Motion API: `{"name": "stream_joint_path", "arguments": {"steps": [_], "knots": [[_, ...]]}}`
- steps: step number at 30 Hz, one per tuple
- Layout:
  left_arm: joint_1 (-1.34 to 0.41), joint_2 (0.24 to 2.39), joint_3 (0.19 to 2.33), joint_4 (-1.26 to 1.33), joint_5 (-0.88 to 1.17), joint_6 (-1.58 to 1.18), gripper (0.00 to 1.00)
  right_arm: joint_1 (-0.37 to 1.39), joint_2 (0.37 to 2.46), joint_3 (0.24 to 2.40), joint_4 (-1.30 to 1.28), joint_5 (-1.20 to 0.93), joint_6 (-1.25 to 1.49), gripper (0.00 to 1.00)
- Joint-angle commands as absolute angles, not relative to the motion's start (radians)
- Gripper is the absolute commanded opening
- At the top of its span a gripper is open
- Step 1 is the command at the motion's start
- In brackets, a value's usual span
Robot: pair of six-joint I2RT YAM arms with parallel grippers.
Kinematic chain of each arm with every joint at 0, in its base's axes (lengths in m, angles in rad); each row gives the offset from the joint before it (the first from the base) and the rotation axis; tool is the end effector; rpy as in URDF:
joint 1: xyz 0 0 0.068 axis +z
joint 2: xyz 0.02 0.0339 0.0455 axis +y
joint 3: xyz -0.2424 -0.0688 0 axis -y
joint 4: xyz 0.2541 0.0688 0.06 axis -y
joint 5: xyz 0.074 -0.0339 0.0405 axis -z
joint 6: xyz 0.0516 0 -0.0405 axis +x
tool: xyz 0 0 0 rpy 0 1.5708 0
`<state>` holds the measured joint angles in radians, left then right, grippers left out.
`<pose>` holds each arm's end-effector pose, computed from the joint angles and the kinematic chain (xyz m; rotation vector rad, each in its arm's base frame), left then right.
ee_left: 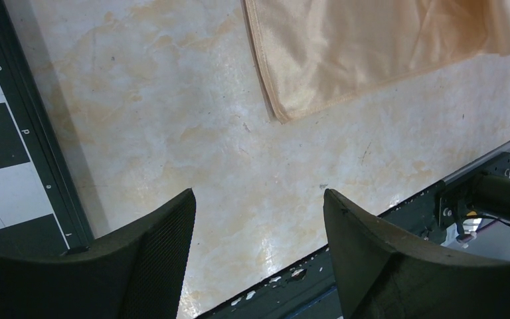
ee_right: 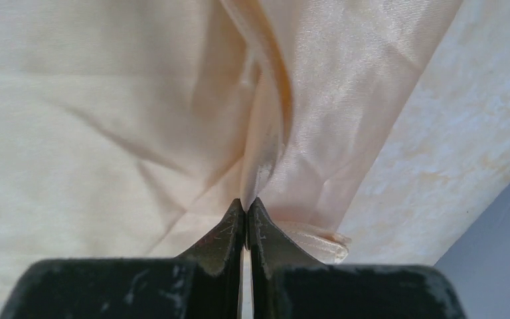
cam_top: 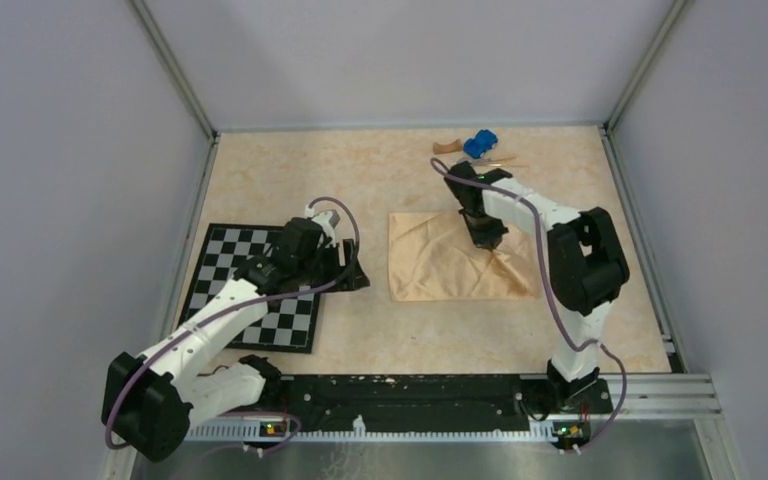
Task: Fold the napkin into a case and place the utensils inside
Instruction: Fold the rectangle-folded napkin at the center of the board.
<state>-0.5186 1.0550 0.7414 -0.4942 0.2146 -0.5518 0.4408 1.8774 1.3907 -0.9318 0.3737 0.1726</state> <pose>0.2088 -0.1318 0.2131 0.0662 2.4911 -0.7400 0.3375 0.1384 0.1582 -0.3404 2.8311 -0.4482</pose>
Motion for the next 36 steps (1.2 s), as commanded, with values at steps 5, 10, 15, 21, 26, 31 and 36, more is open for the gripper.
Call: {"name": "stream_joint_path", "arguments": {"steps": [5,10,15,21,26,31,36], "knots": [[-0.515,1.013,0.718,-0.455,0.198,-0.58,0.75,0.646,1.996,1.611,-1.036,0.333,0.3,0.0],[-0.515,1.003,0.689,-0.443,0.19,-0.595,0.75,0.664,2.008,1.659,-0.994,0.191,0.35,0.0],[-0.515,1.006,0.646,-0.42,0.204,-0.61,0.75,0.664,2.02,1.692,-0.951,0.045,0.388,0.0],[-0.514,0.998,0.634,-0.414,0.211,-0.616,0.75,0.664,2.047,1.733,-0.943,0.005,0.422,0.0],[-0.515,0.991,0.634,-0.419,0.206,-0.614,0.76,0.664,2.081,1.77,-0.939,-0.038,0.445,0.0],[-0.514,0.981,0.632,-0.424,0.203,-0.614,0.76,0.664,2.108,1.802,-0.934,-0.067,0.468,0.0],[-0.514,0.976,0.627,-0.427,0.199,-0.614,0.76,0.667,2.123,1.825,-0.935,-0.082,0.48,0.0]]}}
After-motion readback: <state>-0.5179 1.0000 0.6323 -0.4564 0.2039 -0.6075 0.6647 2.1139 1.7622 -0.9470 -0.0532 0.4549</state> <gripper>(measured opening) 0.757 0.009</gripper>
